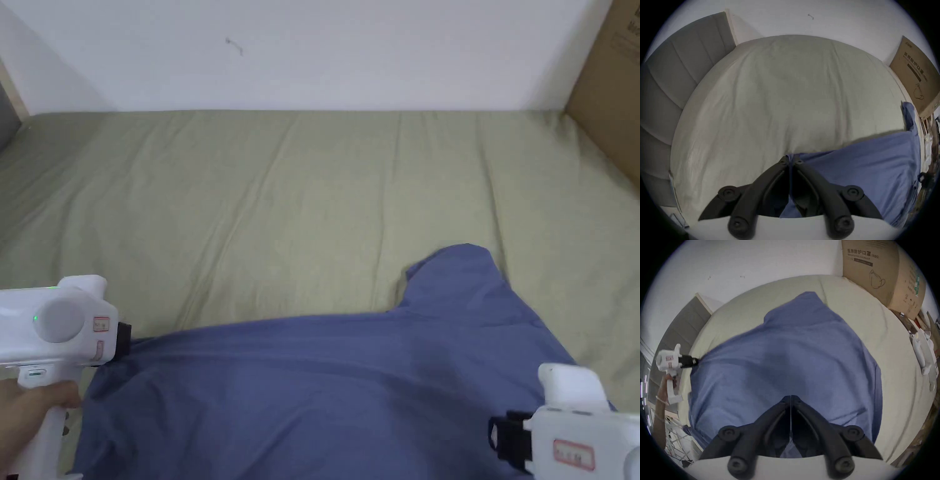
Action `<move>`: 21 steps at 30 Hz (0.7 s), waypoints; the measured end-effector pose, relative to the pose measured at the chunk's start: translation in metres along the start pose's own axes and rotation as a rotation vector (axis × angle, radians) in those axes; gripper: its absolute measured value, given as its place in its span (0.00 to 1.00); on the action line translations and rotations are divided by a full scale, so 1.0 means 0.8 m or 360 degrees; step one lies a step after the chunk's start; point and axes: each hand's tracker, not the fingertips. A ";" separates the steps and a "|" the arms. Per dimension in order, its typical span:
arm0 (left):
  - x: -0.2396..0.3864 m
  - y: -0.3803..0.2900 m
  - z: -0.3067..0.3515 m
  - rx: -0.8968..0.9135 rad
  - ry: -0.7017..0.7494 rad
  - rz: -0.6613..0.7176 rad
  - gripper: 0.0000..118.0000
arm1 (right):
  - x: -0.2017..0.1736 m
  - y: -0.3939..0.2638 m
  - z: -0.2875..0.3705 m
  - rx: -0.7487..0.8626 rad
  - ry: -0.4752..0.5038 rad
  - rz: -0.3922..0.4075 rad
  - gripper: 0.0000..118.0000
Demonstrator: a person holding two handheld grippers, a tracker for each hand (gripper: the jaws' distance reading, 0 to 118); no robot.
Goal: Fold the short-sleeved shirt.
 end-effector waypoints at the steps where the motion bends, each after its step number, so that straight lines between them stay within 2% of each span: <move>1: -0.010 0.004 -0.006 0.0001 -0.0010 0.0038 0.00 | 0.007 0.017 0.001 0.0019 0.0024 -0.0021 0.01; 2: -0.010 0.005 -0.002 0.0012 -0.0022 0.0055 0.00 | 0.014 0.037 -0.001 0.0014 0.0021 -0.0017 0.06; 3: -0.008 0.006 0.004 0.0029 -0.0028 0.0056 0.00 | 0.023 0.060 -0.006 0.0019 0.0015 -0.0019 0.25; 5: -0.016 0.009 0.007 0.0068 0.0000 0.0042 0.01 | 0.041 0.106 -0.025 0.0097 -0.0070 -0.0081 0.78; 6: -0.015 0.011 0.012 0.0073 -0.0007 0.0038 0.01 | 0.053 0.131 -0.041 0.0072 -0.0071 -0.0081 0.95; 9: -0.019 0.011 0.020 0.0075 -0.0028 0.0019 0.01 | 0.072 0.191 -0.080 0.0058 -0.0153 -0.0052 0.95; 13: -0.027 0.017 0.021 0.0069 -0.0073 0.0070 0.01 | 0.082 0.224 -0.144 -0.0160 -0.0281 0.0145 0.92; 14: -0.028 0.019 0.022 0.0070 -0.0083 0.0078 0.01 | 0.082 0.223 -0.157 -0.0209 -0.0297 0.0202 0.82; 15: -0.028 0.020 0.022 0.0072 -0.0085 0.0078 0.01 | 0.081 0.218 -0.167 -0.0242 -0.0317 0.0265 0.65; 16: -0.026 0.022 0.022 0.0067 -0.0080 0.0075 0.01 | 0.080 0.213 -0.170 -0.0211 -0.0306 0.0217 0.64; 17: -0.026 0.019 0.022 0.0069 -0.0077 0.0060 0.01 | 0.079 0.209 -0.170 -0.0220 -0.0258 0.0185 0.54; 18: -0.023 0.021 0.023 0.0069 -0.0067 0.0033 0.01 | 0.076 0.208 -0.158 -0.0134 -0.0305 0.0186 0.27; 20: -0.017 0.024 0.027 0.0079 -0.0035 -0.0064 0.01 | 0.073 0.207 -0.142 -0.0116 -0.0242 0.0220 0.09; 21: -0.015 0.021 0.029 0.0087 -0.0035 -0.0100 0.01 | 0.072 0.207 -0.135 -0.0081 -0.0232 0.0197 0.02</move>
